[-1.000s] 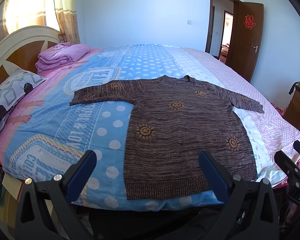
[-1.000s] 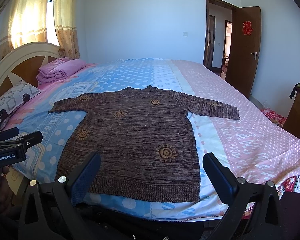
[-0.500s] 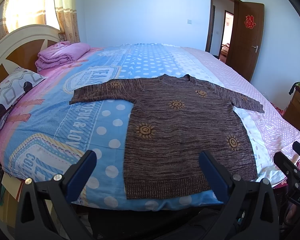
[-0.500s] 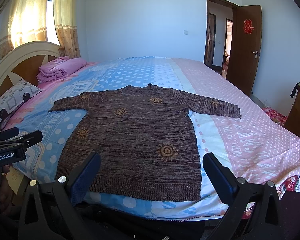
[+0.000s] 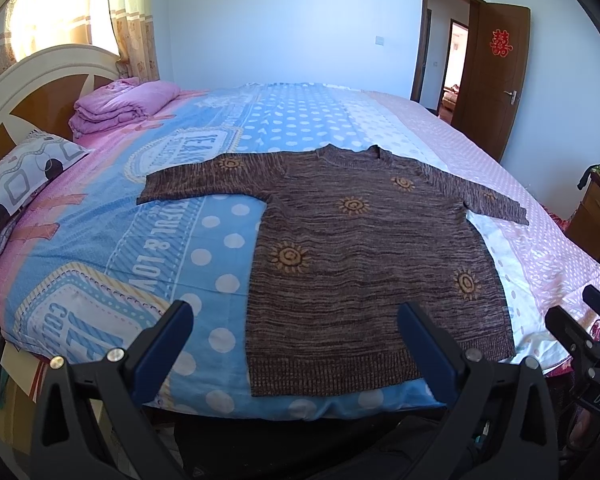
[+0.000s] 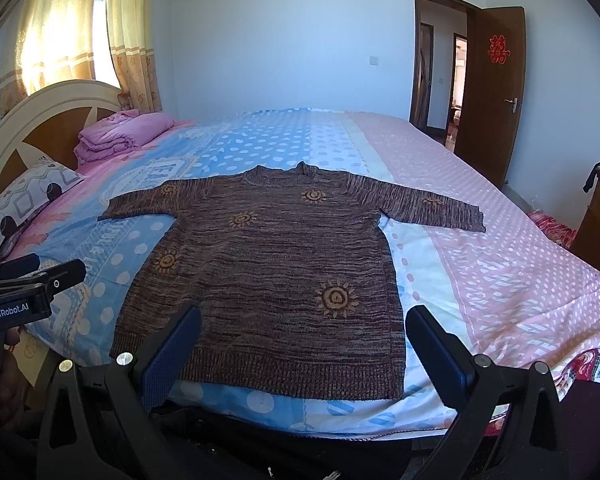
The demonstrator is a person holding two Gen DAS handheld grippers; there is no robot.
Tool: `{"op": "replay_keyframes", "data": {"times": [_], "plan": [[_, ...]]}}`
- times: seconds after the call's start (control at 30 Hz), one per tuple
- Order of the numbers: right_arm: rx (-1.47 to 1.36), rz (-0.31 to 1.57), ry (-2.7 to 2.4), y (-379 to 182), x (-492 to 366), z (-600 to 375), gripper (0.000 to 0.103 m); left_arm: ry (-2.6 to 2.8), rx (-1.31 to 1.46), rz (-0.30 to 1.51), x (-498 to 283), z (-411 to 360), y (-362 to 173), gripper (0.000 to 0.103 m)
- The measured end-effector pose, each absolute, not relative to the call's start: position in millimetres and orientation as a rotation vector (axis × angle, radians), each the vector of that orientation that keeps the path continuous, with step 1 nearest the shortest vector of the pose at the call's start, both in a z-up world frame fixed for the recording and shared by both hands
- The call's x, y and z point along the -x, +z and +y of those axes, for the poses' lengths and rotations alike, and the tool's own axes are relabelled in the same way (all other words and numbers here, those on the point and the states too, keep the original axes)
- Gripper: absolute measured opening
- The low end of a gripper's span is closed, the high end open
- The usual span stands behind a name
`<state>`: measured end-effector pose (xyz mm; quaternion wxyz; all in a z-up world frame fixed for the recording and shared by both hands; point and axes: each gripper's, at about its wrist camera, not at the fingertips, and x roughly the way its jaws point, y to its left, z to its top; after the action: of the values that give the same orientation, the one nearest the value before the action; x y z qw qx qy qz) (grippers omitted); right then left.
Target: Fold small clothes
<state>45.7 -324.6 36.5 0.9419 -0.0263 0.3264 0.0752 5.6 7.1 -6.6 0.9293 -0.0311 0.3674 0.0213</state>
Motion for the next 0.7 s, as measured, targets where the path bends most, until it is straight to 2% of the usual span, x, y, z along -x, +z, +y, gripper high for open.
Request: {"op": "replay_keyframes", "data": {"times": [0.7], "plan": [[0.036,0.709,0.216,16.7,-74.5,-330.7,0.102,-0.014,-0.026,0.788,-34.0,4.6,-12.3,0.103]]}}
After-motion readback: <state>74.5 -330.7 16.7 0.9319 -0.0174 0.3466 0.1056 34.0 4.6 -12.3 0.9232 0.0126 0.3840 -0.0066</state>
